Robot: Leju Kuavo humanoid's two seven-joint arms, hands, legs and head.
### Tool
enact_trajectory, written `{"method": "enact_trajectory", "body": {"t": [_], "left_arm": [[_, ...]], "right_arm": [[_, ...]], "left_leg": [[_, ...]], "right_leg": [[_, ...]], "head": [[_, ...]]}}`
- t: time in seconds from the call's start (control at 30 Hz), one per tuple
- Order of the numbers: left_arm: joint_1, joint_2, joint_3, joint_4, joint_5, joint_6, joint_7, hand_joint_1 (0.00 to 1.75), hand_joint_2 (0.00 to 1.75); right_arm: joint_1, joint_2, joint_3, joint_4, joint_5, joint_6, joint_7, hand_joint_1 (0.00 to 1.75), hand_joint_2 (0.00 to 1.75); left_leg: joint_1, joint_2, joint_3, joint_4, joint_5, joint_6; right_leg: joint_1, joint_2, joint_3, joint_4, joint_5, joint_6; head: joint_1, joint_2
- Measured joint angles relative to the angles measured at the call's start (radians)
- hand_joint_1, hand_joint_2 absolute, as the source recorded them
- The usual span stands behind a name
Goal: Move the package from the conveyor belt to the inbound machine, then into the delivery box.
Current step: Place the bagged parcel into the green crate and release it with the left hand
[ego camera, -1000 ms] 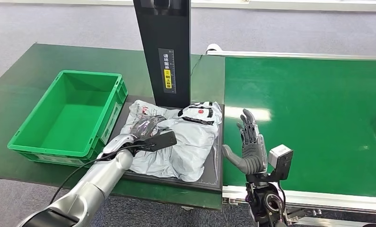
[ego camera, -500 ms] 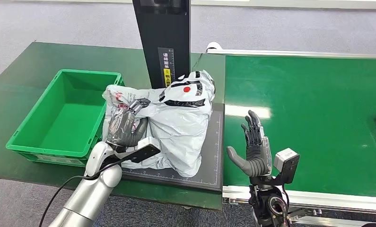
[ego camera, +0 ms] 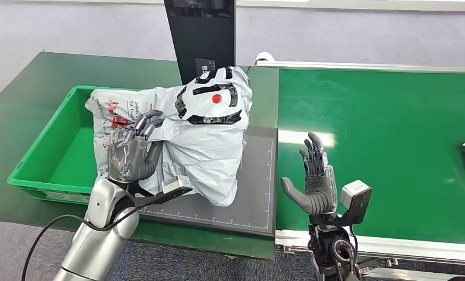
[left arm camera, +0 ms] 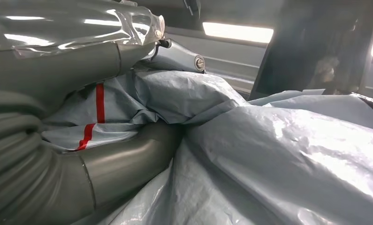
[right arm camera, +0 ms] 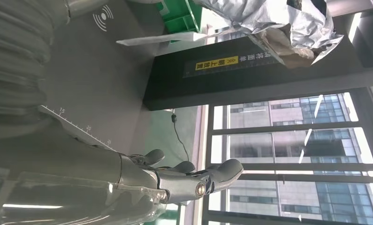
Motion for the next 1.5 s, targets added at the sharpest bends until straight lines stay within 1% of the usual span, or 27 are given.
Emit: {"method": "enact_trajectory", "body": {"t": [0.07, 0.17, 0.27, 0.37, 0.43, 0.5, 0.6, 0.67, 0.83, 0.9, 0.93, 1.0, 1.1, 1.2, 1.27, 1.37, 1.5], "left_arm": [[0.005, 0.007, 0.009, -0.010, -0.051, 0.012, 0.040, 1.75, 1.75], [0.009, 0.026, 0.052, -0.025, -0.092, 0.022, 0.134, 1.75, 1.75], [-0.004, 0.054, 0.153, -0.023, -0.088, 0.005, 0.235, 1.75, 1.75], [-0.032, 0.085, 0.262, 0.002, -0.085, -0.035, 0.290, 1.75, 1.75], [-0.046, 0.103, 0.322, 0.023, -0.082, -0.051, 0.301, 1.75, 1.75], [-0.052, 0.115, 0.361, 0.038, -0.082, -0.057, 0.304, 1.75, 1.75], [-0.056, 0.122, 0.391, 0.051, -0.082, -0.061, 0.309, 1.75, 1.75], [-0.058, 0.126, 0.408, 0.058, -0.083, -0.074, 0.328, 1.75, 1.75], [-0.069, 0.148, 0.472, 0.094, -0.082, -0.159, 0.384, 1.75, 1.75], [-0.076, 0.160, 0.502, 0.121, -0.086, -0.217, 0.397, 1.75, 1.75], [-0.081, 0.165, 0.514, 0.136, -0.092, -0.260, 0.403, 1.75, 1.75], [-0.098, 0.176, 0.531, 0.182, -0.106, -0.375, 0.411, 1.75, 1.75], [-0.129, 0.191, 0.538, 0.283, -0.109, -0.526, 0.391, 1.75, 1.75], [-0.172, 0.200, 0.538, 0.387, -0.106, -0.611, 0.374, 1.75, 1.75], [-0.215, 0.207, 0.538, 0.466, -0.107, -0.633, 0.376, 1.69, 1.75], [-0.276, 0.218, 0.538, 0.573, -0.099, -0.628, 0.376, 1.53, 1.75], [-0.317, 0.223, 0.536, 0.652, -0.090, -0.609, 0.362, 1.50, 1.75]], "right_arm": [[0.000, 0.000, 0.000, 0.000, 0.000, 0.000, -0.001, 0.00, 1.75], [0.001, 0.000, 0.000, 0.001, 0.002, -0.001, -0.003, 0.00, 1.75], [0.008, 0.000, -0.001, 0.001, 0.003, -0.005, -0.004, 0.00, 1.75], [0.021, 0.000, -0.001, 0.001, 0.008, -0.010, -0.004, 0.00, 1.75], [0.028, 0.000, -0.001, 0.001, 0.012, -0.010, -0.004, 0.00, 1.75], [0.033, 0.000, -0.002, 0.001, 0.014, -0.010, -0.004, 0.00, 1.75], [0.036, 0.001, -0.002, 0.001, 0.015, -0.010, -0.004, 0.00, 1.75], [0.036, 0.002, -0.002, 0.001, 0.019, -0.010, -0.004, 0.00, 1.75], [0.037, 0.003, -0.002, 0.001, 0.029, -0.006, -0.003, 0.00, 1.75], [0.037, 0.004, -0.002, 0.001, 0.033, -0.003, -0.002, 0.00, 1.75], [0.037, 0.004, -0.002, 0.001, 0.035, -0.001, -0.001, 0.00, 1.75], [0.036, 0.005, -0.002, 0.001, 0.040, 0.003, 0.003, 0.00, 1.75], [0.034, 0.008, -0.002, 0.001, 0.047, 0.008, 0.008, 0.00, 1.75], [0.031, 0.011, -0.004, 0.002, 0.048, 0.011, 0.010, 0.00, 1.75], [0.025, 0.012, -0.006, 0.004, 0.048, 0.014, 0.015, 0.00, 1.75], [0.022, 0.012, -0.014, 0.006, 0.044, 0.016, 0.023, 0.00, 1.75], [0.029, 0.011, -0.024, 0.006, 0.041, 0.016, 0.027, 0.00, 1.75]], "left_leg": [[0.000, 0.000, 0.000, 0.000, 0.000, 0.000], [0.000, 0.001, 0.000, 0.000, 0.000, 0.000], [0.001, 0.002, 0.000, 0.000, 0.000, 0.000], [0.001, 0.002, 0.001, 0.000, 0.000, -0.001], [0.002, 0.003, 0.001, 0.000, 0.001, -0.001], [0.001, 0.003, 0.001, 0.000, 0.001, -0.001], [0.001, 0.003, 0.000, 0.000, 0.001, -0.001], [0.001, 0.003, 0.000, 0.000, 0.000, -0.001], [0.001, 0.004, 0.000, 0.000, 0.000, -0.001], [0.001, 0.004, 0.000, 0.000, 0.000, -0.001], [0.001, 0.004, 0.000, 0.000, 0.000, -0.001], [0.001, 0.003, 0.000, 0.000, 0.000, -0.001], [0.001, 0.003, 0.000, 0.000, 0.001, -0.001], [0.001, 0.003, 0.000, 0.000, 0.001, -0.001], [0.000, 0.003, 0.001, 0.000, 0.001, -0.001], [0.000, 0.003, 0.001, 0.000, 0.001, -0.001], [0.000, 0.003, 0.002, 0.000, 0.001, -0.001]], "right_leg": [[0.000, 0.000, 0.000, 0.000, 0.000, 0.000], [0.000, 0.000, 0.000, 0.000, 0.000, 0.000], [0.001, 0.001, -0.001, 0.000, 0.000, 0.000], [0.002, 0.001, -0.001, 0.000, 0.000, -0.001], [0.002, 0.001, -0.001, 0.000, 0.000, -0.001], [0.002, 0.001, -0.001, 0.000, 0.000, -0.001], [0.002, 0.001, -0.001, 0.000, 0.000, -0.001], [0.001, 0.001, -0.001, 0.000, 0.000, 0.000], [0.001, 0.002, -0.001, 0.000, 0.000, -0.001], [0.001, 0.002, -0.002, 0.000, 0.000, -0.001], [0.002, 0.002, -0.002, 0.000, 0.000, -0.001], [0.002, 0.001, -0.002, 0.000, 0.000, -0.001], [0.002, 0.001, -0.001, 0.000, 0.000, -0.001], [0.001, 0.001, -0.001, 0.000, 0.000, -0.001], [0.001, 0.001, -0.001, 0.000, 0.000, -0.001], [0.001, 0.001, 0.000, 0.000, 0.000, -0.001], [0.001, 0.002, 0.000, 0.000, 0.000, -0.001]], "head": [[0.000, 0.000], [0.000, 0.000], [0.000, 0.000], [0.000, 0.000], [0.000, 0.000], [0.000, 0.000], [0.000, 0.000], [0.000, 0.000], [0.000, 0.000], [0.000, 0.000], [0.000, 0.000], [0.000, 0.000], [0.000, 0.000], [0.000, 0.000], [0.000, 0.000], [0.000, 0.000], [0.000, 0.000]]}}
